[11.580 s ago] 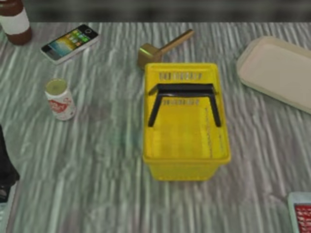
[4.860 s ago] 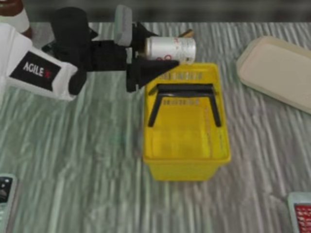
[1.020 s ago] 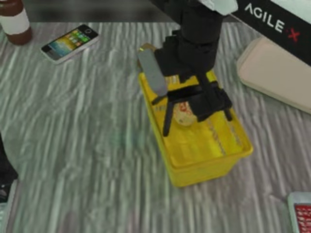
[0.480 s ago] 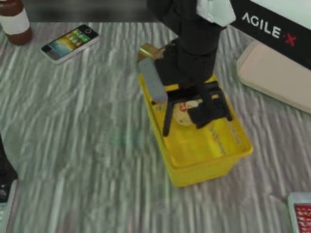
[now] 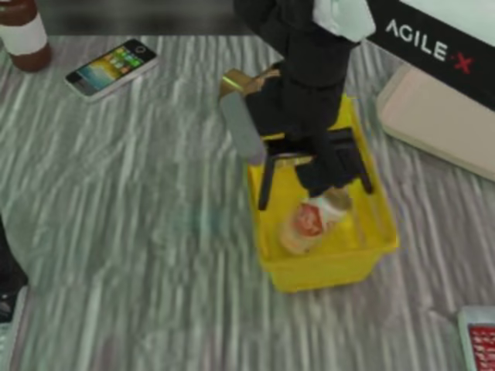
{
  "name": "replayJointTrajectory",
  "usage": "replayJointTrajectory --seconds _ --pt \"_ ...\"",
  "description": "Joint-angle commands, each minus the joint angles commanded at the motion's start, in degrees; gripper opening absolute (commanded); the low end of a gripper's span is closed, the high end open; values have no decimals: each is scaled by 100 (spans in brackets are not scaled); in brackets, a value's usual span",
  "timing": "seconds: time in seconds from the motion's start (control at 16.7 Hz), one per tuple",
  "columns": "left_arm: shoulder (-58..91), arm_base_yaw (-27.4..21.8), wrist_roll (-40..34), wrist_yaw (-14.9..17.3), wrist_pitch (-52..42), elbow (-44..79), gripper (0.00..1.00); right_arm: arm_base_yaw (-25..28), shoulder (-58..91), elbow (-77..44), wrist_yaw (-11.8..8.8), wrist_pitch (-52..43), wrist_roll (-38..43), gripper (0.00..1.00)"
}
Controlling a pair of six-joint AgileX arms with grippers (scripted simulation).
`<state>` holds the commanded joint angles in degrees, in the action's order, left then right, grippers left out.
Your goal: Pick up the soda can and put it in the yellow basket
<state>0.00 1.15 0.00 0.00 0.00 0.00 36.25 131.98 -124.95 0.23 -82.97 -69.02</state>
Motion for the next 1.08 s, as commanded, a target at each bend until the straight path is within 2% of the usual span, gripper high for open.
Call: replayJointTrajectory --seconds 0.48,1.08 --pt "0 0 0 0 0 0 100 0 0 0 0 0 0 2" --pt "0 0 0 0 0 0 100 0 0 0 0 0 0 0"
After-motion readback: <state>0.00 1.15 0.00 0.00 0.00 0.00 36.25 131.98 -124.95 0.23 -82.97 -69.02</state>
